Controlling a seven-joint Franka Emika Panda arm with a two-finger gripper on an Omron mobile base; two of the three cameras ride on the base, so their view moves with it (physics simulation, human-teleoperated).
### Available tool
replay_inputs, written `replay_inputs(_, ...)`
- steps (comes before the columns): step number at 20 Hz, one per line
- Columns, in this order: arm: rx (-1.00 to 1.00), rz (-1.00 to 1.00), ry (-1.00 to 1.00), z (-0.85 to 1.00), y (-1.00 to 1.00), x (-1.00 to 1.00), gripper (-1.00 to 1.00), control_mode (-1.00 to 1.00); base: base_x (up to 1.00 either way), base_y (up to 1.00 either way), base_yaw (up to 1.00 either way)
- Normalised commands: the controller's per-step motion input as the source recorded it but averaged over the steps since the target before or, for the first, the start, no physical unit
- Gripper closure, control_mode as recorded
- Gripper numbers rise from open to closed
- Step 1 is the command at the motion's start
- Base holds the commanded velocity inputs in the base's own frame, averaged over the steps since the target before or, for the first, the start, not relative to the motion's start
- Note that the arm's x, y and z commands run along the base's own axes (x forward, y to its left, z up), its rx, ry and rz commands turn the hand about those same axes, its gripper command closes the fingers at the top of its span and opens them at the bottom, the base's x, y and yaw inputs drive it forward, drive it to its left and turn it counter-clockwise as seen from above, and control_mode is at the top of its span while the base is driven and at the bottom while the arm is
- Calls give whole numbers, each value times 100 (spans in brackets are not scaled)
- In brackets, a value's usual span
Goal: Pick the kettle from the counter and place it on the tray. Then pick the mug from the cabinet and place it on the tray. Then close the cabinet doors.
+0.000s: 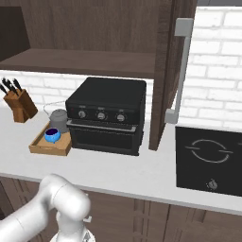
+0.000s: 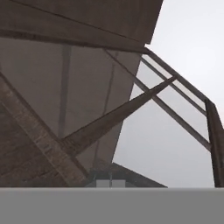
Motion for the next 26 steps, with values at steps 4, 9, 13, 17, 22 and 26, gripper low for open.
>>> replay_inputs(4, 3, 11, 0, 23, -91, 0, 100, -100, 0, 0, 0)
replay_inputs(9, 7, 6, 1, 54, -84, 0, 100, -100, 0, 0, 0)
replay_inputs(13, 8, 6, 2, 61, -75, 0, 100, -100, 0, 0, 0)
replay_inputs(17, 10, 8, 2, 63, -55, 0, 100, -100, 0, 0, 0)
replay_inputs(22, 9, 6, 7, 65, -56, 0, 100, -100, 0, 0, 0)
replay_inputs(26, 0, 3, 10, 39, -54, 10, 100, -100, 0, 0, 0)
